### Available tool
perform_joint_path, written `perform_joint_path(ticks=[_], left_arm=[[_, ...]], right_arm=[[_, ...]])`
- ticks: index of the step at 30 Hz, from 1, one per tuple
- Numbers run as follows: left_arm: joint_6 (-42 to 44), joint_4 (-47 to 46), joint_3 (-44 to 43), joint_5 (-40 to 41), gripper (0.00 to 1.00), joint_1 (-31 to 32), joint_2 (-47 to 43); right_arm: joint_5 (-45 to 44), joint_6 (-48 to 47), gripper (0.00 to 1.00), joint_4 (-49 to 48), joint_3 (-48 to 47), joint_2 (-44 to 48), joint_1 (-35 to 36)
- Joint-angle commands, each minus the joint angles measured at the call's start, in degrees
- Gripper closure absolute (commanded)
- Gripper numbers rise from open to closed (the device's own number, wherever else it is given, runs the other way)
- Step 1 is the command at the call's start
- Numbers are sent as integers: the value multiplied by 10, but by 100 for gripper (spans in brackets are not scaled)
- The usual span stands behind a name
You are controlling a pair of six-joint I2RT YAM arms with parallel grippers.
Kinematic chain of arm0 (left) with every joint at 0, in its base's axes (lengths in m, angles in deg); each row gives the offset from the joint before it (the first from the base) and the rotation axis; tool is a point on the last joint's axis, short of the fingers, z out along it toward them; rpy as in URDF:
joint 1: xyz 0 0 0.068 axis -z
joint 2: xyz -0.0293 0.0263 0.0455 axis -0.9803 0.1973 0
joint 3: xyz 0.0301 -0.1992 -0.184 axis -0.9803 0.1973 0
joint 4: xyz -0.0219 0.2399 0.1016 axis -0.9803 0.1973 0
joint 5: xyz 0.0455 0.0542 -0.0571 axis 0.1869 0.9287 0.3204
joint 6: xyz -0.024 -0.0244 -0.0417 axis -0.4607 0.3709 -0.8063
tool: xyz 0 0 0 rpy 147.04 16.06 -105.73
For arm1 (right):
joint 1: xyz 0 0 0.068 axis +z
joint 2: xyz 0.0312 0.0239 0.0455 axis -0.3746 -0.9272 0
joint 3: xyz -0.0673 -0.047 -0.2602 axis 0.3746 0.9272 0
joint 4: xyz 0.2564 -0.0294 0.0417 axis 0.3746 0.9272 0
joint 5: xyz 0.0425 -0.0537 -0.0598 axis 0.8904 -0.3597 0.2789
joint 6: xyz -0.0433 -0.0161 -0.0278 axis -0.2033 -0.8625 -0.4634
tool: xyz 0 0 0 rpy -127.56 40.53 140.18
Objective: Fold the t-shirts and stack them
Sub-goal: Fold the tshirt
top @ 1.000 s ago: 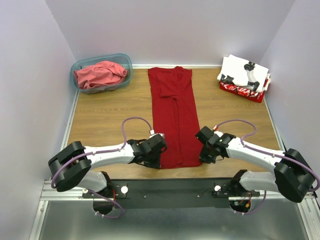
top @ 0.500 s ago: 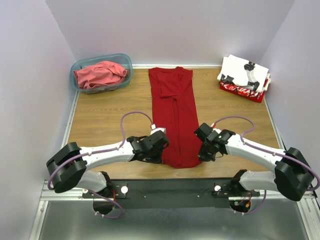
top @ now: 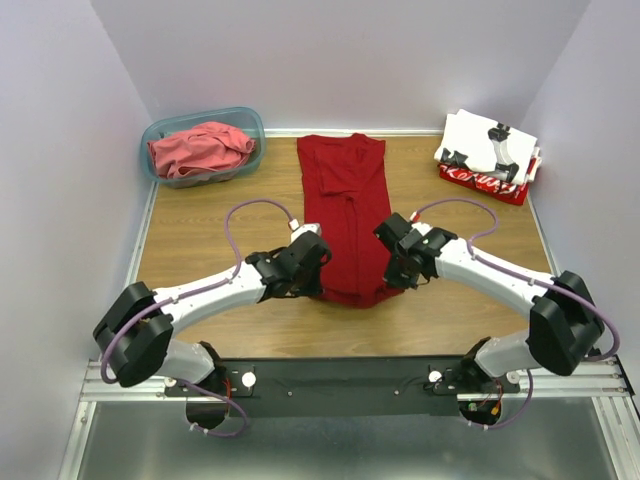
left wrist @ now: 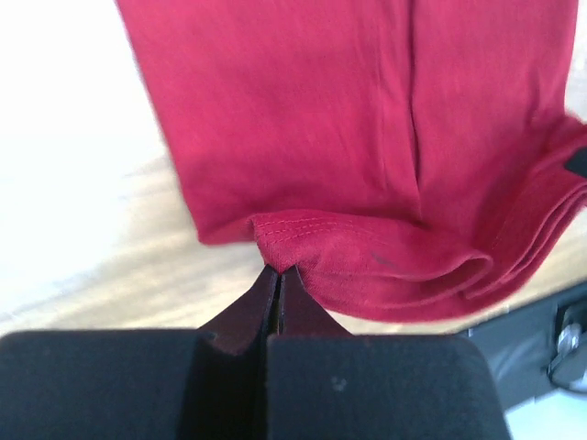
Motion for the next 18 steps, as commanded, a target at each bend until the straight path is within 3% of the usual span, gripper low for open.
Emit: perform_joint_path(ticks=[1, 18], left_arm=[[32, -36, -28, 33, 100, -19, 25], [151, -112, -141, 64, 100, -130, 159]], right_arm=[[-85, -35, 99, 9, -56, -28, -30], [-122, -143, 99, -60, -225, -214, -120]])
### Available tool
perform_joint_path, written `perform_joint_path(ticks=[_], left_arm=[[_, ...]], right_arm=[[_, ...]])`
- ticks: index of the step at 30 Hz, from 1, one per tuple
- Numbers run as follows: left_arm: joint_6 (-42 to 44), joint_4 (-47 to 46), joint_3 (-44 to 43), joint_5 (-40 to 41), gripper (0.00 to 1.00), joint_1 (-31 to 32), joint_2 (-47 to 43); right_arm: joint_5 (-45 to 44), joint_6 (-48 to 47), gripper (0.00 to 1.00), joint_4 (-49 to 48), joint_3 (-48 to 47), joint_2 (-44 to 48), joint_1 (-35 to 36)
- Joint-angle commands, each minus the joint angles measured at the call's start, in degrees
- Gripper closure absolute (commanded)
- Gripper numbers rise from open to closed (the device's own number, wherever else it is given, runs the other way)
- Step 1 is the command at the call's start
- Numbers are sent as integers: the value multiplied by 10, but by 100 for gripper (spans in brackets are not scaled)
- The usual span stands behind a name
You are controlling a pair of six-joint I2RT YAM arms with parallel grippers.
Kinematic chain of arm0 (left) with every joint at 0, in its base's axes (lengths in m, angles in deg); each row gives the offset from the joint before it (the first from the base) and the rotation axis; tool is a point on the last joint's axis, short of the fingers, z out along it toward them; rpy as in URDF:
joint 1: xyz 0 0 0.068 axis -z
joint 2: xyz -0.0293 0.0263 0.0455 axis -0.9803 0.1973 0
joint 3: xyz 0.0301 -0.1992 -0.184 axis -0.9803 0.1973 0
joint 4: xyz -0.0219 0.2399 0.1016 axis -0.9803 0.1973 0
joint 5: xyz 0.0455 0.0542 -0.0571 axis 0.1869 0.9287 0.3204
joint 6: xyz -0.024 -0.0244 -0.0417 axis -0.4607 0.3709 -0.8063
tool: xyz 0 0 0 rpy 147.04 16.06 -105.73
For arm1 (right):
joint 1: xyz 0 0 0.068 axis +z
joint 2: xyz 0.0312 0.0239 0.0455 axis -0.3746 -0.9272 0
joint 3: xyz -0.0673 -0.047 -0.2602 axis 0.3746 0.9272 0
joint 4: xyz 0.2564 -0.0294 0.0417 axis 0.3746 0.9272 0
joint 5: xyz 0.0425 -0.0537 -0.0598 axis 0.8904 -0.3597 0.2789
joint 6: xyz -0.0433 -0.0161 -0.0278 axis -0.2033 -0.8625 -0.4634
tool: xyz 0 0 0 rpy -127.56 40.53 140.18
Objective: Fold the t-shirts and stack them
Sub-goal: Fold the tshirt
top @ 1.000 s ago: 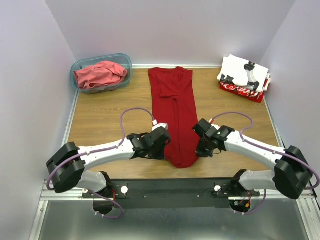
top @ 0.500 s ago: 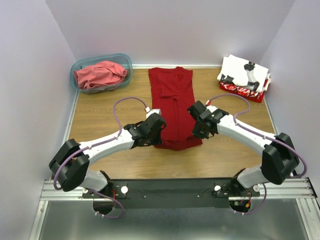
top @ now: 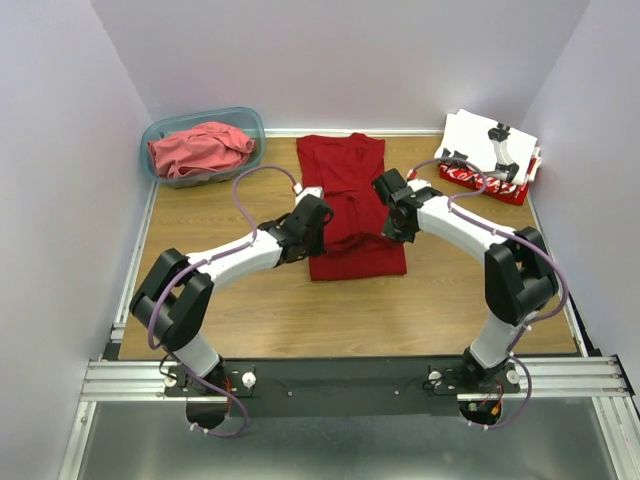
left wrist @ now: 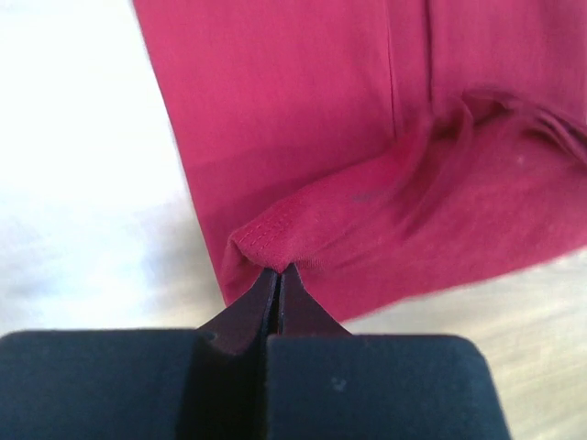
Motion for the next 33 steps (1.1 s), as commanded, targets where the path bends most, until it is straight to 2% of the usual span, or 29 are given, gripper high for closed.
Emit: perform_joint_path(ticks=[1, 10, 20, 27, 29, 30, 31, 32, 33], left_arm=[[45, -32, -31, 23, 100, -30, 20], [100, -59, -104, -31, 100, -86, 106], [119, -48, -192, -43, 100, -135, 182], [131, -30, -241, -57, 100, -141, 228], [126, -23, -252, -55, 100, -143, 238], [126, -19, -258, -54, 94, -145, 241], [124, -13, -266, -51, 82, -145, 243], [117, 5, -275, -32, 65, -146, 243], [113, 16, -292, -20, 36, -147, 241]], right_arm=[[-29, -33, 99, -19, -44, -29, -14], [-22, -65, 100, -22, -120, -105, -40], [-5, -100, 99, -21, -226, -197, -70], [9, -111, 99, -21, -258, -232, -76], [17, -115, 96, -21, -270, -240, -77], [24, -116, 91, -22, -284, -247, -77], [24, -118, 83, -21, -284, -248, -77], [31, -121, 59, -21, -301, -247, -78], [32, -122, 46, -19, -309, -244, -78]])
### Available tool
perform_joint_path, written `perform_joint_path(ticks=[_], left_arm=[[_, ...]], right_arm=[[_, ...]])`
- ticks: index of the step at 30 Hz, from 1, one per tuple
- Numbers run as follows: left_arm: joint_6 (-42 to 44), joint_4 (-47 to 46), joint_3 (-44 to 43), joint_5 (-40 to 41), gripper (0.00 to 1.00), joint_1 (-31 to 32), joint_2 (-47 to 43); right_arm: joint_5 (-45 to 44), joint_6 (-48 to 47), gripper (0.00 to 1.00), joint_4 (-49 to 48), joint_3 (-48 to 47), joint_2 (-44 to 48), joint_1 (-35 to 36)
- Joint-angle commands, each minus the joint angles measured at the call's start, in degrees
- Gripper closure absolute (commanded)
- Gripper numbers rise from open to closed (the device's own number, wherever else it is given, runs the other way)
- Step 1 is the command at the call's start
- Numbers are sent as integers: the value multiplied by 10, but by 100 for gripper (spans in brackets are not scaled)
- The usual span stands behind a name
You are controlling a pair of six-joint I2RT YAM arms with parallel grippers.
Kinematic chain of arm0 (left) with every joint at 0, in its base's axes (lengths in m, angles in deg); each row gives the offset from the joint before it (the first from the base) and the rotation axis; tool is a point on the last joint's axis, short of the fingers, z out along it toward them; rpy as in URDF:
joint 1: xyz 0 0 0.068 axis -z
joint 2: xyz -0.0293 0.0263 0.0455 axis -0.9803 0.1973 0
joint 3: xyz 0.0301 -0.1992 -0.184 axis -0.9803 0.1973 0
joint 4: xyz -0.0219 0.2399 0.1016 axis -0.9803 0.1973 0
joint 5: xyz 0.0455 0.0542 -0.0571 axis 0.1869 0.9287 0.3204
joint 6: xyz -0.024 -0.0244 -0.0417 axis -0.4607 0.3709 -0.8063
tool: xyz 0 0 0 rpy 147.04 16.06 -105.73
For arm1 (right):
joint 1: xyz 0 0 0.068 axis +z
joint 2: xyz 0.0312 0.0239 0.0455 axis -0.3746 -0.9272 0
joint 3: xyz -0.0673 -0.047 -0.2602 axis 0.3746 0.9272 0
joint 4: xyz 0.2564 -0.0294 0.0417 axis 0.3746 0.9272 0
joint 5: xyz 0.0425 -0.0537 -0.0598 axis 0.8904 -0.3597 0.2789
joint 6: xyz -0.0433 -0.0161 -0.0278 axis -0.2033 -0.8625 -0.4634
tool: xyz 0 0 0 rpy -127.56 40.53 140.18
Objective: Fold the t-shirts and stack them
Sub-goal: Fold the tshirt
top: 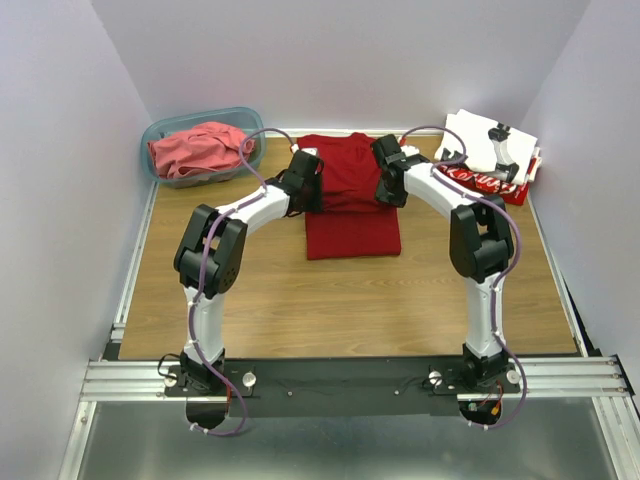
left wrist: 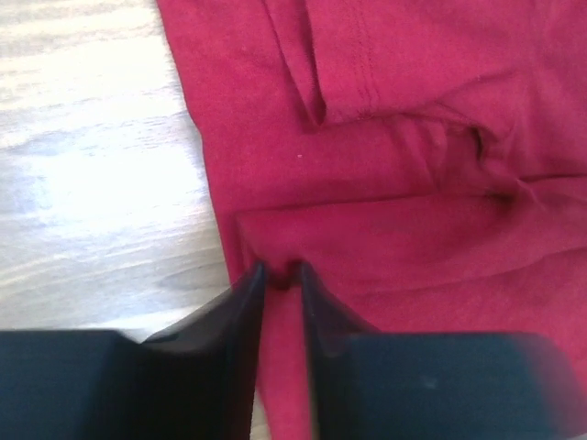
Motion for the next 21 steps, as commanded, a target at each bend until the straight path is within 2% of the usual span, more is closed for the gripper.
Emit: perform_joint_path(ticks=[1, 2, 5, 12, 15, 21], left_arm=[[-2, 53, -49, 39, 28, -9, -3], [-1, 56, -55, 57, 23, -9, -15], [0, 63, -60, 65, 17, -9, -52], [-17, 18, 57, 0, 17, -7, -153], [-26, -4, 137, -21, 17, 1, -180], [-49, -40, 220, -52, 19, 11, -206]], right_arm=[[18, -13, 37, 2, -50, -1, -5], [18, -16, 27, 2, -68, 6, -5], [18, -22, 19, 2, -91, 36, -8], [36, -40, 18, 2, -39, 105, -10], [52, -35, 18, 2, 17, 129, -10], [87, -17, 19, -14, 146, 177, -11]])
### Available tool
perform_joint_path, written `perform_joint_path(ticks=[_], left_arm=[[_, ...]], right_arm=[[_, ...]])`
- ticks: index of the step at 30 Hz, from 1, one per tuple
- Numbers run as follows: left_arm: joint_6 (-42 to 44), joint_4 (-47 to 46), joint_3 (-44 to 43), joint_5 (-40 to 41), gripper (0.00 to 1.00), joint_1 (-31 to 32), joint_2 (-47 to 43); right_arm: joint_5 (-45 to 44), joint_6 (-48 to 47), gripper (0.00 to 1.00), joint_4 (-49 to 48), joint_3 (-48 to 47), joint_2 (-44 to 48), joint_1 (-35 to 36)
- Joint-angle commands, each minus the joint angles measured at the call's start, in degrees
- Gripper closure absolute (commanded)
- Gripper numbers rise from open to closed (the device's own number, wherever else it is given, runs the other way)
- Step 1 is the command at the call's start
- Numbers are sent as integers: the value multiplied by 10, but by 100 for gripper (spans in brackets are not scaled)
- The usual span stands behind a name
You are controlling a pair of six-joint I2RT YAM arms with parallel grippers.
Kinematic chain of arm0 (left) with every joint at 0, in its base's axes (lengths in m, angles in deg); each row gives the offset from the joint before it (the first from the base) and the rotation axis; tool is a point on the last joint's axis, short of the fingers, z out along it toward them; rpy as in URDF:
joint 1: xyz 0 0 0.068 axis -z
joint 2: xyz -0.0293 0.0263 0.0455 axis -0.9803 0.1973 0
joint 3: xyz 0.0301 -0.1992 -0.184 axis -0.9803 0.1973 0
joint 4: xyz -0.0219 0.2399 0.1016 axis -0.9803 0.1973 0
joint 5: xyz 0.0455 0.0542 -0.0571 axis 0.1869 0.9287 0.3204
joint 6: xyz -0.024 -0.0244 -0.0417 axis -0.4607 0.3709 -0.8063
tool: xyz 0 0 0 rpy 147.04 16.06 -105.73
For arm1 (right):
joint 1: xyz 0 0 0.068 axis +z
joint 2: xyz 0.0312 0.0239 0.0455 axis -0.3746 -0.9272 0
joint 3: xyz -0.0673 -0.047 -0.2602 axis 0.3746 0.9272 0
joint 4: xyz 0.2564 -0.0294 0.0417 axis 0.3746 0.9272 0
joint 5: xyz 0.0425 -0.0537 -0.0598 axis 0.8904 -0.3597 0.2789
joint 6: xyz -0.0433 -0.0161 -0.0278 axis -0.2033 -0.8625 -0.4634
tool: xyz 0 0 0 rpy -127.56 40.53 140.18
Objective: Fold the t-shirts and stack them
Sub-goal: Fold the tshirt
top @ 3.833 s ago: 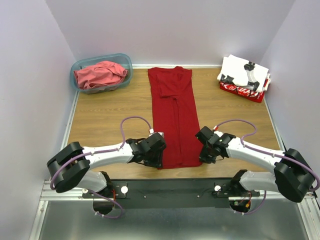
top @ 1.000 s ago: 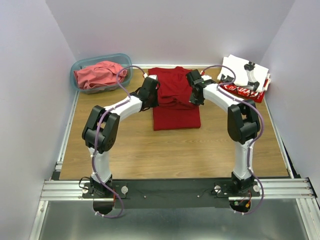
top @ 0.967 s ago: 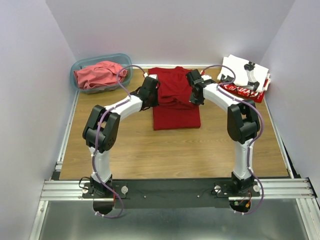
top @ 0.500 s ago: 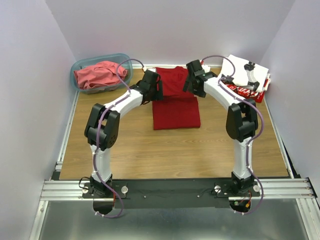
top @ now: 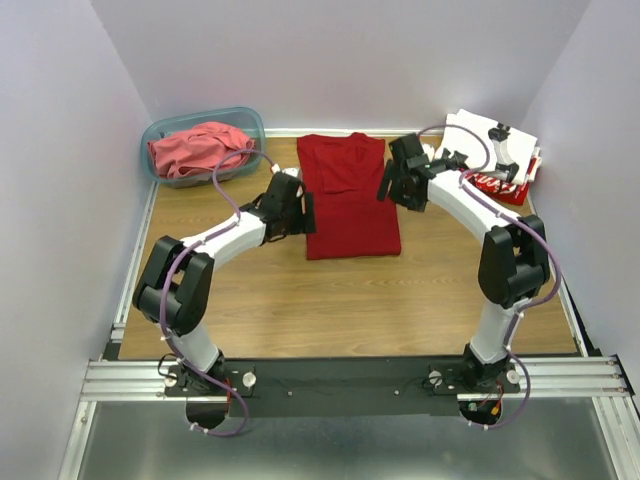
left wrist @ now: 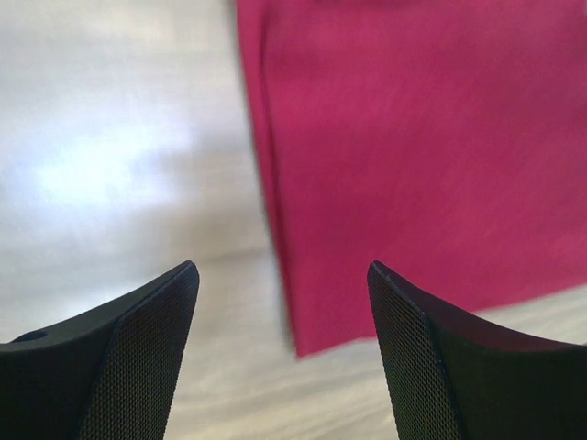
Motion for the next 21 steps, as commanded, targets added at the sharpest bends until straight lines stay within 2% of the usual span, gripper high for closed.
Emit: perform_joint_path(ticks=[1, 7, 9, 13, 21], left_arm=[[-23, -27, 44, -32, 19, 9, -17], [-43, -49, 89, -67, 19, 16, -37], [-45, -53, 95, -70, 19, 19, -37], [-48, -53, 102, -68, 19, 25, -39], [-53, -49, 123, -53, 19, 27, -51]], right_arm=[[39, 12, 19, -3, 79, 29, -2], [63, 38, 24, -32, 191, 79, -2], [62, 46, 30, -41, 225, 93, -2], [60, 48, 37, -55, 258, 101, -2], [76, 50, 43, -82, 285, 89, -3]])
